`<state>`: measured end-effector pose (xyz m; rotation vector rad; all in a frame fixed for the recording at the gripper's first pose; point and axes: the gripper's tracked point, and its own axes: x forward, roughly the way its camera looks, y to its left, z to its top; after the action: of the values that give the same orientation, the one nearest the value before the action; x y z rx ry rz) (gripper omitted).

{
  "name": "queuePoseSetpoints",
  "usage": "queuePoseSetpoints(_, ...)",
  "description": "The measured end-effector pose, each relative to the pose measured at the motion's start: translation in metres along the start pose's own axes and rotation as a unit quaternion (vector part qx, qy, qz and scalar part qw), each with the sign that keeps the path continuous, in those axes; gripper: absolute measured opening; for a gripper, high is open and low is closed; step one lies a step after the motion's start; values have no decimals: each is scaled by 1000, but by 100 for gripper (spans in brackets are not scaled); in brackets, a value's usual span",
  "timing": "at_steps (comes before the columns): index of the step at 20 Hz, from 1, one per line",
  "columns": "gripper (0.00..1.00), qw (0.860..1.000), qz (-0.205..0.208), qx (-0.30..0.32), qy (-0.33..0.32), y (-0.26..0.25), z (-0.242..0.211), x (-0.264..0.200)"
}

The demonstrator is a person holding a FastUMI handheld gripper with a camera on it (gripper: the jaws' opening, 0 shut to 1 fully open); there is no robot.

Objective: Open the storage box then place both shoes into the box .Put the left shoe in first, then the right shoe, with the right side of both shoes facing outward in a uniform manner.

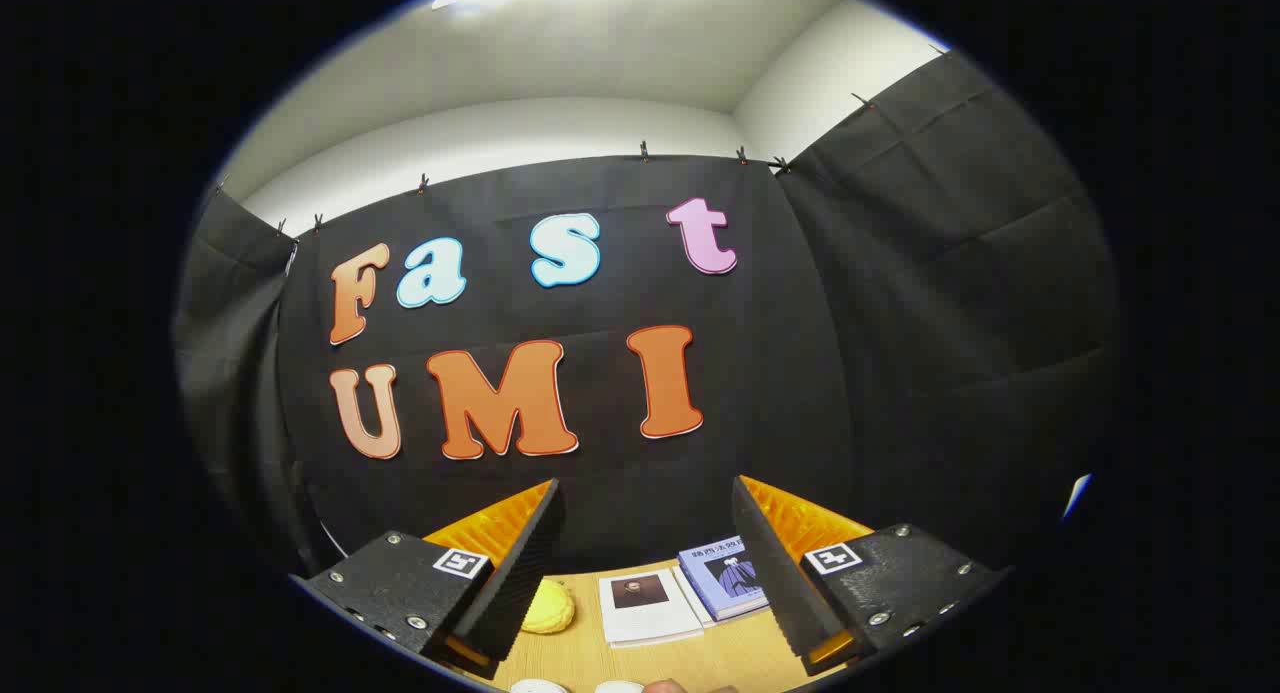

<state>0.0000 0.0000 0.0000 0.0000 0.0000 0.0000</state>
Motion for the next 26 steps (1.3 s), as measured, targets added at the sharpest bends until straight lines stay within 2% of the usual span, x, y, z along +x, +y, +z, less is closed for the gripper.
queuePoseSetpoints(12, 100, 1000, 24, -2, 6, 20, 1, 5)
queuePoseSetpoints(18, 100, 999, 37, -16, 31, 37, -10, 0)
queuePoseSetpoints(21, 100, 997, 43, -37, 43, 47, -22, -3)
queuePoseSetpoints(26, 100, 992, 82, -35, 86, 79, -55, -13)
